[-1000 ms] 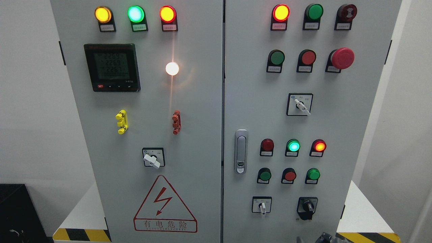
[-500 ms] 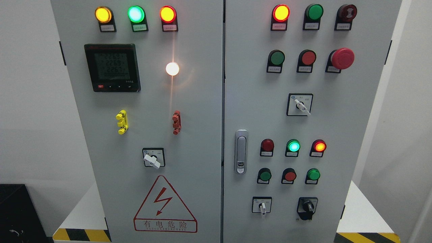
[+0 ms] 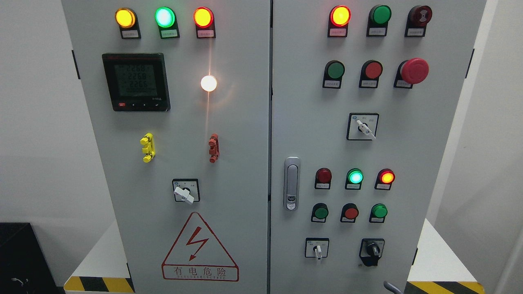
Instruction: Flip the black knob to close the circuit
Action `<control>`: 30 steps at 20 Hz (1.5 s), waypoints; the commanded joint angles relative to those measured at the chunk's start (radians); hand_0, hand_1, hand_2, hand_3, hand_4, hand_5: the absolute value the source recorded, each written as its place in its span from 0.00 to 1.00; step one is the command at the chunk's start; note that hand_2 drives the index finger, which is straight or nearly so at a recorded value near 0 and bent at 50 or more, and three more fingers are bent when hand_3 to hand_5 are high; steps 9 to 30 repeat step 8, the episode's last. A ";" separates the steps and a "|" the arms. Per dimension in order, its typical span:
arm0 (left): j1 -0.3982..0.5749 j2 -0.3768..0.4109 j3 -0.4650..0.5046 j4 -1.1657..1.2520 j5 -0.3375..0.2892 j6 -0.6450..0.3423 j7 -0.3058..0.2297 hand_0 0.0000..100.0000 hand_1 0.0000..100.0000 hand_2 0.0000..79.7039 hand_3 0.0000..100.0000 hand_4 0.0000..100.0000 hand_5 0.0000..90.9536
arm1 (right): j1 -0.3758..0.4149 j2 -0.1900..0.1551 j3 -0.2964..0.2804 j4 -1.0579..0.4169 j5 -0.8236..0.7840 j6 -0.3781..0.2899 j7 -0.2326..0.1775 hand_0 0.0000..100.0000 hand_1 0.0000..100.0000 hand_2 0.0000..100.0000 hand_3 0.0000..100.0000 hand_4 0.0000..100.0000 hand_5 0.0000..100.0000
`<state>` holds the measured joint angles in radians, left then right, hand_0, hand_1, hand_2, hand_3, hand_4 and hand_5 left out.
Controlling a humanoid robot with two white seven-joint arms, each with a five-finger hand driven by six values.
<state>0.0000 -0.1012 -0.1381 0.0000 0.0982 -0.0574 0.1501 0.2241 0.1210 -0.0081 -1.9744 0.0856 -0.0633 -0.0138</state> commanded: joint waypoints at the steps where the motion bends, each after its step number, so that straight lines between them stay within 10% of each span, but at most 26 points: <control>1: 0.023 0.000 0.000 -0.029 0.000 0.001 0.000 0.12 0.56 0.00 0.00 0.00 0.00 | 0.029 -0.001 -0.016 -0.037 -0.148 -0.013 0.052 0.00 0.00 0.04 0.14 0.11 0.00; 30: 0.023 0.000 0.000 -0.029 0.000 0.001 0.000 0.12 0.56 0.00 0.00 0.00 0.00 | 0.060 -0.004 -0.032 -0.038 -0.182 -0.041 0.081 0.00 0.00 0.00 0.08 0.04 0.00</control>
